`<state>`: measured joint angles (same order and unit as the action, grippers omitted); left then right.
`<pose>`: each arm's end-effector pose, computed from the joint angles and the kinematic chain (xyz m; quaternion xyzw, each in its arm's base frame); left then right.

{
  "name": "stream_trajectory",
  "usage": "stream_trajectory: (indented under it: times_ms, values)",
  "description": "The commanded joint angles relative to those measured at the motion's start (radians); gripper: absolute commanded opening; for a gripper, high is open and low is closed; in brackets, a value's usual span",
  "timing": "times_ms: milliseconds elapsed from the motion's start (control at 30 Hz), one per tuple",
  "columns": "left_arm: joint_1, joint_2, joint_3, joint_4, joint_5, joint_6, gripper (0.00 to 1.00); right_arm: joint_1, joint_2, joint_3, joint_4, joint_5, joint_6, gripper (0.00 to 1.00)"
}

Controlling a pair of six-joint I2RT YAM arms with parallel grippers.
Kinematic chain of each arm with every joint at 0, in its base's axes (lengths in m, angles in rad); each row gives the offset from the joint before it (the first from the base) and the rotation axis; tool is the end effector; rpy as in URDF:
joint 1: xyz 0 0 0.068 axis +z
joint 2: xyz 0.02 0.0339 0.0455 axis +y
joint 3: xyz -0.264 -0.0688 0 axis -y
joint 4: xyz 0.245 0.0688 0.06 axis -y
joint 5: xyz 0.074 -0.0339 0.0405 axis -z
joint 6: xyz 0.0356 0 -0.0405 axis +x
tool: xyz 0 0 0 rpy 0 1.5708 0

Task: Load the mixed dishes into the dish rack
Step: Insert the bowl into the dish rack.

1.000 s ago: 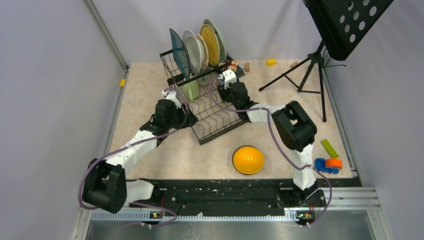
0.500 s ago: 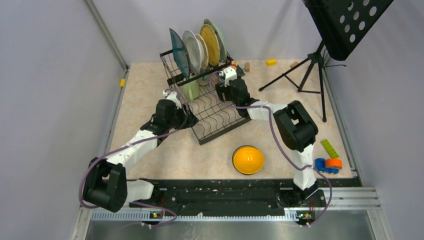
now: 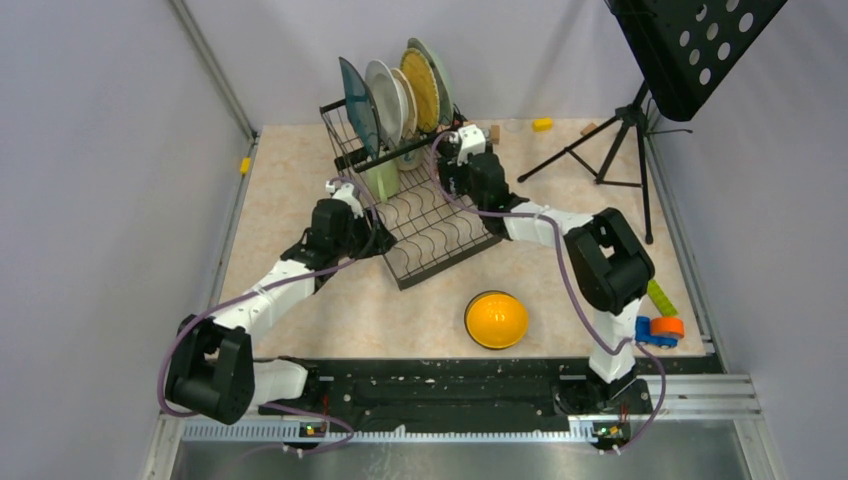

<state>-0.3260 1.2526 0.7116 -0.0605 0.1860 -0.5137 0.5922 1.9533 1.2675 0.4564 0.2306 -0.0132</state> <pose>0.2519 -0.0921 0.2278 -0.0395 0.8812 -0.2641 0.3901 0.3795 0.2455 0.2250 -0.1637 0.7641 0.0899 0.6174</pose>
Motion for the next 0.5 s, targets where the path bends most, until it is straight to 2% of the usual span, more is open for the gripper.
stream_trajectory:
  times_ms: [0,133,200,467]
  values:
    - [0.004,-0.005,0.006,0.015,-0.009,0.016,0.58,-0.009,-0.083,-0.039,0.030,0.025,0.052,0.81]
    - [0.004,-0.021,0.000,0.018,-0.015,0.017,0.59,-0.010,-0.131,-0.079,0.015,0.025,0.088,0.81]
    - [0.004,-0.042,-0.002,0.026,-0.013,0.021,0.60,-0.008,-0.167,-0.109,-0.011,0.027,0.123,0.85]
    - [0.003,-0.111,0.014,0.036,0.015,0.075,0.63,-0.008,-0.381,-0.288,-0.042,0.089,0.248,0.88]
